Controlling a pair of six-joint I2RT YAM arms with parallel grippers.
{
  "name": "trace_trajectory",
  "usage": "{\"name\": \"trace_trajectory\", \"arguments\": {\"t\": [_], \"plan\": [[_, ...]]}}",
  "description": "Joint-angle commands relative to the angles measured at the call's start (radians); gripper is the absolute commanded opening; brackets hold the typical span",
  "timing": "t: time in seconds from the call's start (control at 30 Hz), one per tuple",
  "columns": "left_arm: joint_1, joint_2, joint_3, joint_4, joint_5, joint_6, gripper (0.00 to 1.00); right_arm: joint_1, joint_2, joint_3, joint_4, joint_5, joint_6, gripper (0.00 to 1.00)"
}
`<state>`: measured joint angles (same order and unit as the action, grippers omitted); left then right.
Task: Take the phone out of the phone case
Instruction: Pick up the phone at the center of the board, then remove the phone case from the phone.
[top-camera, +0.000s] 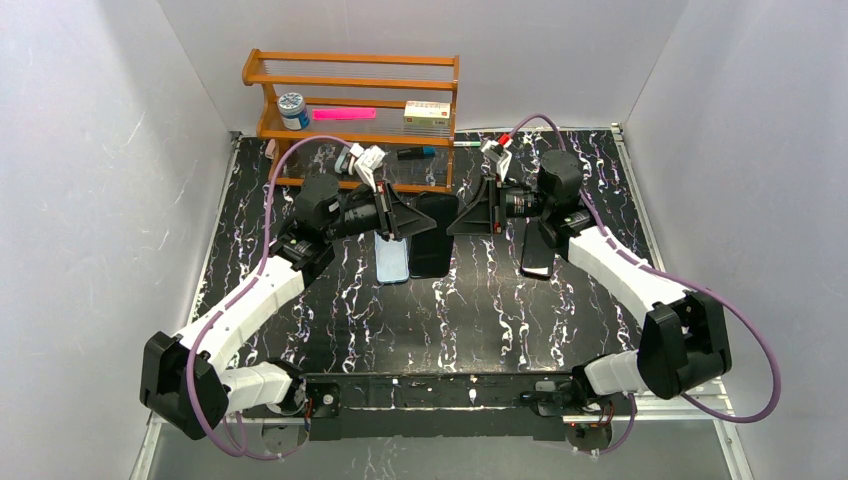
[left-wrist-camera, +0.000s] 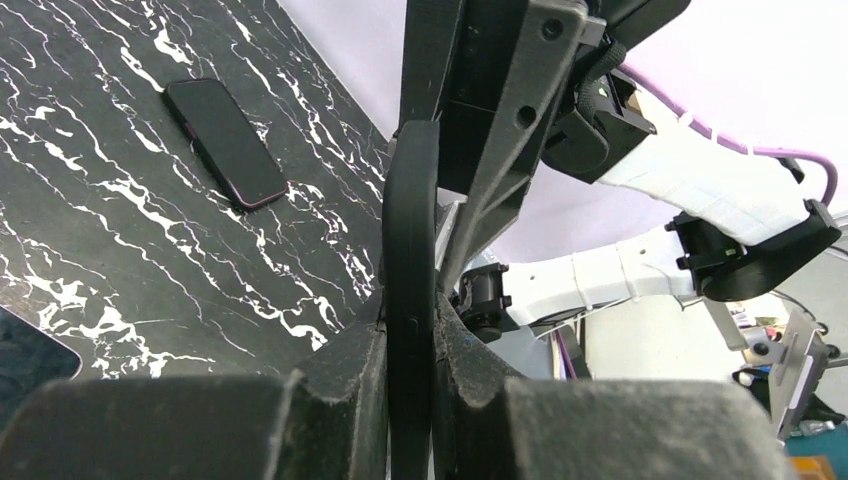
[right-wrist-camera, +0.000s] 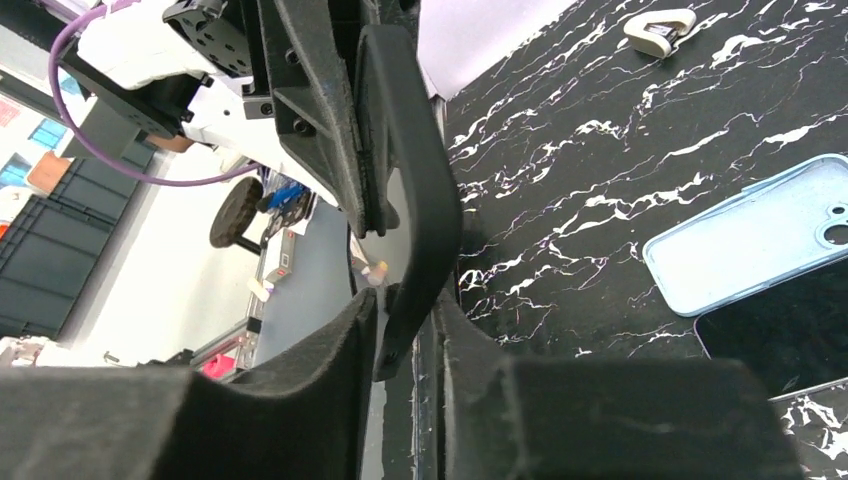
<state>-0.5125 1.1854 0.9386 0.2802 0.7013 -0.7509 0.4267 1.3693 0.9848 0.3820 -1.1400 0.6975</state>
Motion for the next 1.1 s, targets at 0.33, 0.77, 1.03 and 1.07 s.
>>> {"name": "trace_trajectory", "arguments": {"t": [0.33,0.77,1.03,1.07], "plan": [[0.010,-0.064,-0.027,0.243,-0.016,-0.128,0.00,0.089,-0.174,-0.097,-0.067,-0.091,-0.412,0.63],[0.011,-0.056,-0.031,0.335,-0.005,-0.225,0.00,0.113,-0.180,-0.081,-0.186,-0.117,-0.562,0.47],[0.011,-0.061,-0.049,0.338,-0.004,-0.240,0.00,0.113,-0.171,-0.056,-0.183,-0.112,-0.567,0.46],[0.011,-0.061,-0.051,0.337,0.000,-0.241,0.00,0.114,-0.171,-0.054,-0.182,-0.107,-0.567,0.46]]}}
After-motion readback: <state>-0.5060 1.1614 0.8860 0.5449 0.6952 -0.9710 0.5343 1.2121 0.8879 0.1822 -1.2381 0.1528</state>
